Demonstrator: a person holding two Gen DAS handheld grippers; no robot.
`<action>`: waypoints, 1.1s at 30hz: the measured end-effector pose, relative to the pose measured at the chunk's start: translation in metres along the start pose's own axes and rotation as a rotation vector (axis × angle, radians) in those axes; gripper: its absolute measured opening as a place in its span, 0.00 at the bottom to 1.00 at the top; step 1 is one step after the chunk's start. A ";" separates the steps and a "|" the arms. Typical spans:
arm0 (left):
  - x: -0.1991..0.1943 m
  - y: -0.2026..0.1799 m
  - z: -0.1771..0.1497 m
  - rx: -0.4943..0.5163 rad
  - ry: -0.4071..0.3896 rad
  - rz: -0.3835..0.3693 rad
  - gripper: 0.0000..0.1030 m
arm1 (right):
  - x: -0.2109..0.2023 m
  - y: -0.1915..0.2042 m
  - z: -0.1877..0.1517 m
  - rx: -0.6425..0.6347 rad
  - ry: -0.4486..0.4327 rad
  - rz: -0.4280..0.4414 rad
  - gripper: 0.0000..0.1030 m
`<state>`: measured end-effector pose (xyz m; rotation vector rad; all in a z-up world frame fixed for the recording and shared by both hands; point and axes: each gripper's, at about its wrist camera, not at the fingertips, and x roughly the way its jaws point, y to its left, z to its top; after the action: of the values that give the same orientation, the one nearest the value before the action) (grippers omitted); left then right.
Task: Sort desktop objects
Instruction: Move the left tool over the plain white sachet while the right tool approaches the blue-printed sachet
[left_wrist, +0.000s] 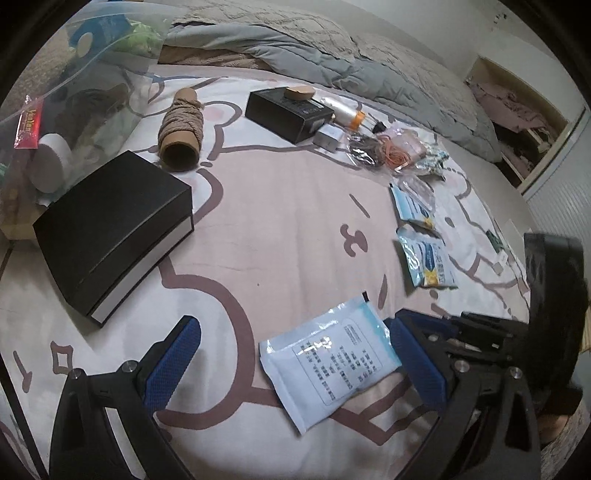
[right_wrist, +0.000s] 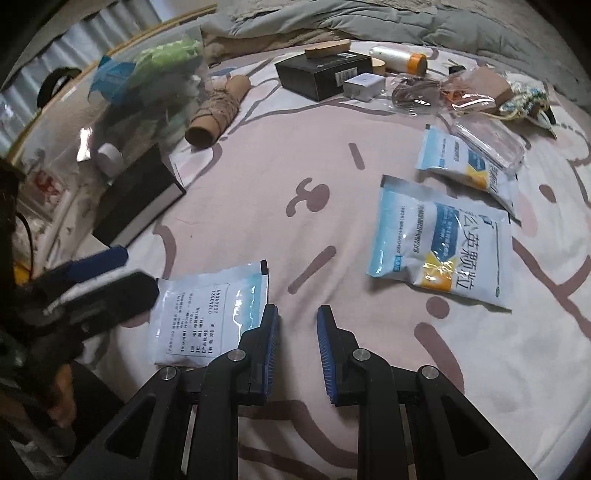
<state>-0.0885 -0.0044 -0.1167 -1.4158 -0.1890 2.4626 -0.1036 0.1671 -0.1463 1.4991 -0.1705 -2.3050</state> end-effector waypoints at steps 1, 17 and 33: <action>-0.001 -0.002 -0.001 0.012 0.007 0.001 1.00 | -0.001 -0.003 -0.001 0.014 0.001 0.002 0.22; 0.031 -0.034 -0.035 0.345 0.174 0.192 1.00 | -0.007 -0.019 0.001 0.068 -0.001 -0.001 0.22; 0.027 0.001 -0.018 0.178 0.139 0.266 1.00 | 0.002 0.008 0.000 -0.023 -0.007 0.029 0.22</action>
<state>-0.0854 0.0029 -0.1483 -1.6140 0.2584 2.4947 -0.1025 0.1588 -0.1457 1.4686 -0.1661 -2.2824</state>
